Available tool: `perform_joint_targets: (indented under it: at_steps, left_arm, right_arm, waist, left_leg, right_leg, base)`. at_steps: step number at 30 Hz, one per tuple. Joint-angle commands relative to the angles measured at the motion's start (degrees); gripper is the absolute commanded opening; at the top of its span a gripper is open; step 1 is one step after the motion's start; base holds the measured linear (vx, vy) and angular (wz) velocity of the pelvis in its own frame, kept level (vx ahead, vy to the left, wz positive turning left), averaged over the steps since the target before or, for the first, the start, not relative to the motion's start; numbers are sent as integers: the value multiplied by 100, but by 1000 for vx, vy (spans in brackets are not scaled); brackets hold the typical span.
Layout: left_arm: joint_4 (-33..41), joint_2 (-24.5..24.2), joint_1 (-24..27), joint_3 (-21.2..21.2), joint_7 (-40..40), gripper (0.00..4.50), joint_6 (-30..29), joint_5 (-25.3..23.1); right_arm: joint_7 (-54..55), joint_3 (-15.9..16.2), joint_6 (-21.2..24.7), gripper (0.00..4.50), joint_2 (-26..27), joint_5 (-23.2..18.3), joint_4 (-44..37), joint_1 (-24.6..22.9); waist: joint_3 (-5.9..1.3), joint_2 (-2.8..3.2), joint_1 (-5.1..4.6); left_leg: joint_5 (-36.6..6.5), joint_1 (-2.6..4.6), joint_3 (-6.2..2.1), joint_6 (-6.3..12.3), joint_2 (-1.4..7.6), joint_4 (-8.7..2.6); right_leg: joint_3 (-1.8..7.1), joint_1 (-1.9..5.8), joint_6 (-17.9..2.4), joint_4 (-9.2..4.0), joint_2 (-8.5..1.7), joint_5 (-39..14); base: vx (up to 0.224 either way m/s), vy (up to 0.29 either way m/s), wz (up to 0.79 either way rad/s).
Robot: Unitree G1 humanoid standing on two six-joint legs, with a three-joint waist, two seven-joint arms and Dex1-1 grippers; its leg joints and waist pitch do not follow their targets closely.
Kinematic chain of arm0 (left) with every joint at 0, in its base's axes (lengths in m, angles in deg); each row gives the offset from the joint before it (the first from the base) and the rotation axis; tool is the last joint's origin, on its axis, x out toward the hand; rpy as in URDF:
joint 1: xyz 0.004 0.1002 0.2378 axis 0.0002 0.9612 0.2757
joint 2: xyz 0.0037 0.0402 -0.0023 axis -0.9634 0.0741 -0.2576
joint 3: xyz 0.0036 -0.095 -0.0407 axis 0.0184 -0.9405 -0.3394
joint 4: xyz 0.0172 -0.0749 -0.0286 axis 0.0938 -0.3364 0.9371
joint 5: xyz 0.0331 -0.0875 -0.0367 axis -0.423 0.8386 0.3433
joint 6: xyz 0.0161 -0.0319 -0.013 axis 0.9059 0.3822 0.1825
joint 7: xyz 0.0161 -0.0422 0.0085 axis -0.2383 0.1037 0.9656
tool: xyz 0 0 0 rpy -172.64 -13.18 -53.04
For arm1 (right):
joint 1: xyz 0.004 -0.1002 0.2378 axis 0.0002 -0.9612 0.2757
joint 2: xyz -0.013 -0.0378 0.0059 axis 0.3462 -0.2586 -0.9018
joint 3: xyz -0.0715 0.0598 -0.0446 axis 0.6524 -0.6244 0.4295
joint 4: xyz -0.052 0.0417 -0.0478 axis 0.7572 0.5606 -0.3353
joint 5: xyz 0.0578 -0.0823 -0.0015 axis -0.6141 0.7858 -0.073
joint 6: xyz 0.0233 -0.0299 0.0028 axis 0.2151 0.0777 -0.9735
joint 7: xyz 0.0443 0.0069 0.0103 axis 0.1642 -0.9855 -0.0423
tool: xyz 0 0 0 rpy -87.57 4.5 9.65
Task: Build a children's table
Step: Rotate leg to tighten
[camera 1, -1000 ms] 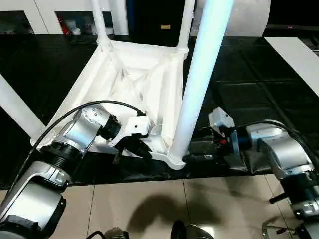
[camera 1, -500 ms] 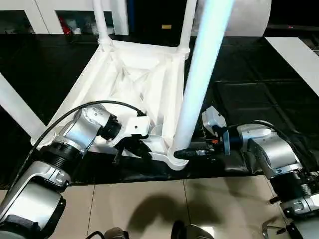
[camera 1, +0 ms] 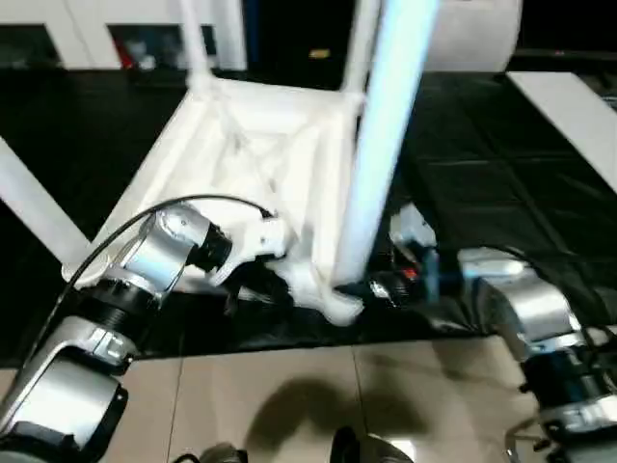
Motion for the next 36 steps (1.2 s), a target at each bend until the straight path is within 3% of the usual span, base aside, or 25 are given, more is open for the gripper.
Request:
perform_joint_targets:
  at_steps: [1, 3, 5, 7, 8, 9, 10, 12, 13, 15, 20, 24, 25, 26, 28, 33, 36]
  left_arm:
    - [195, 653, -156, -13, -564, 0, -454, 206]
    - [-8, 994, -320, -164, -1235, 0, -736, 128]
    - [-67, 1109, -377, -217, -1441, 0, -829, 116]
    - [-131, 1277, -452, -296, -1723, 0, -958, 109]
    - [-228, 1451, -536, -357, -2030, 0, -1017, 74]
    - [-307, 1593, -601, -411, -2278, 0, -1060, 47]
    - [-378, 1784, -668, -530, -2584, 0, -1158, 54]
    - [-400, 1841, -691, -569, -2697, 0, -1187, 38]
    - [-456, 1908, -723, -598, -2879, 0, -1176, -25]
    - [-515, 1929, -746, -622, -2977, 0, -1155, -36]
    - [-513, 1737, -674, -557, -2751, 0, -942, -61]
    - [-397, 1544, -528, -453, -2427, 0, -794, -53]
    - [-343, 1458, -475, -419, -2282, 0, -752, -35]
    - [-306, 1389, -438, -403, -2172, 0, -712, -16]
    - [-292, 1287, -406, -395, -2037, 0, -645, -2]
    - [-340, 1004, -331, -283, -1557, 0, -345, -12]
    - [-371, 622, -232, -51, -914, 0, 120, -62]
  right_arm:
    - [809, 120, 379, 198, 518, 29, -178, 42]
    - [1617, -21, 687, 197, 942, 173, -127, 110]
    - [1909, -30, 718, 197, 1067, 278, -93, 133]
    - [2406, -50, 739, 196, 1264, 451, -20, 169]
    - [2911, -168, 769, 195, 1547, 532, 128, 241]
    - [3321, -279, 791, 195, 1785, 591, 258, 304]
    - [3871, -428, 765, 195, 2081, 685, 446, 398]
    - [4041, -494, 741, 195, 2191, 687, 496, 425]
    - [4463, -703, 614, 249, 2420, 720, 582, 470]
    - [4570, -802, 478, 263, 2515, 671, 632, 487]
    - [4419, -835, 227, 309, 2436, 720, 458, 376]
    - [4008, -778, 39, 351, 2131, 666, 216, 182]
    - [3746, -699, 63, 353, 1957, 628, 78, 71]
    - [3514, -638, 58, 359, 1803, 593, -45, -30]
    - [3135, -598, -3, 388, 1557, 501, -240, -190]
    - [2221, -723, 74, 421, 978, 127, -646, -465]
    - [1233, -747, -112, 446, 85, -23, -748, -666]
  waist:
    - [-379, -60, -67]
    - [-361, -39, -168]
    - [-369, -11, -308]
    - [-345, 46, -391]
    - [-351, 74, -450]
    - [-339, 70, -504]
    - [-331, 103, -556]
    - [-332, 65, -629]
    - [-334, 92, -639]
    - [-362, 90, -640]
    - [-423, 81, -565]
    - [-471, 71, -492]
    - [-471, 46, -461]
    - [-446, 52, -425]
    - [-454, 64, -373]
    - [-427, 53, -300]
    - [-441, 61, -220]
  left_leg:
    - [-857, -11, 10, 333, 4, -360]
    - [-957, -1, -4, 284, -10, -341]
    - [-1146, -7, -50, 334, 15, -341]
    - [-1341, 17, -101, 383, 80, -367]
    - [-1497, 77, -131, 406, 115, -384]
    - [-1533, 55, -145, 404, 134, -391]
    - [-1679, 52, -165, 330, 143, -398]
    - [-1766, 64, -173, 304, 103, -388]
    - [-1682, 56, -163, 363, 70, -384]
    - [-1413, 12, -161, 408, 73, -398]
    - [-644, -40, -126, 731, 117, -404]
    - [-187, -88, -94, 939, 85, -363]
    - [-1, -103, -91, 1063, 85, -356]
    - [1, -87, -72, 1158, 88, -350]
    - [-45, -80, -64, 1167, 97, -348]
    - [-340, -42, -70, 1026, 144, -381]
    - [-458, -23, -73, 914, 137, -381]
  right_leg:
    - [281, 456, 86, -619, -327, -3557]
    - [205, 434, 274, -707, -298, -3768]
    - [97, 488, 406, -797, -310, -3747]
    - [26, 506, 405, -847, -328, -3639]
    - [14, 510, 304, -845, -367, -3463]
    - [8, 510, 243, -817, -371, -3366]
    - [-24, 512, 181, -821, -366, -3370]
    - [-41, 522, 194, -823, -372, -3387]
    - [-11, 520, 190, -820, -403, -3377]
    - [51, 532, 41, -763, -426, -3134]
    - [213, 544, -587, -519, -407, -1980]
    - [278, 578, -771, -393, -404, -1451]
    - [285, 584, -819, -355, -393, -1234]
    - [296, 550, -826, -360, -387, -1226]
    - [286, 559, -736, -372, -381, -1411]
    - [284, 525, -610, -431, -366, -1847]
    - [290, 532, -546, -450, -365, -1972]
  base:
    - [0, 0, 0]
    - [0, 0, 0]
    - [0, 0, 0]
    - [0, 0, 0]
    - [0, 0, 0]
    - [0, 0, 0]
    - [0, 0, 0]
    - [0, 0, 0]
    - [0, 0, 0]
    - [0, 0, 0]
    - [0, 0, 0]
    - [11, -13, 0]
    - [0, 0, 0]
    - [0, 0, 0]
    - [0, 0, 0]
    - [0, 0, 0]
    - [0, 0, 0]
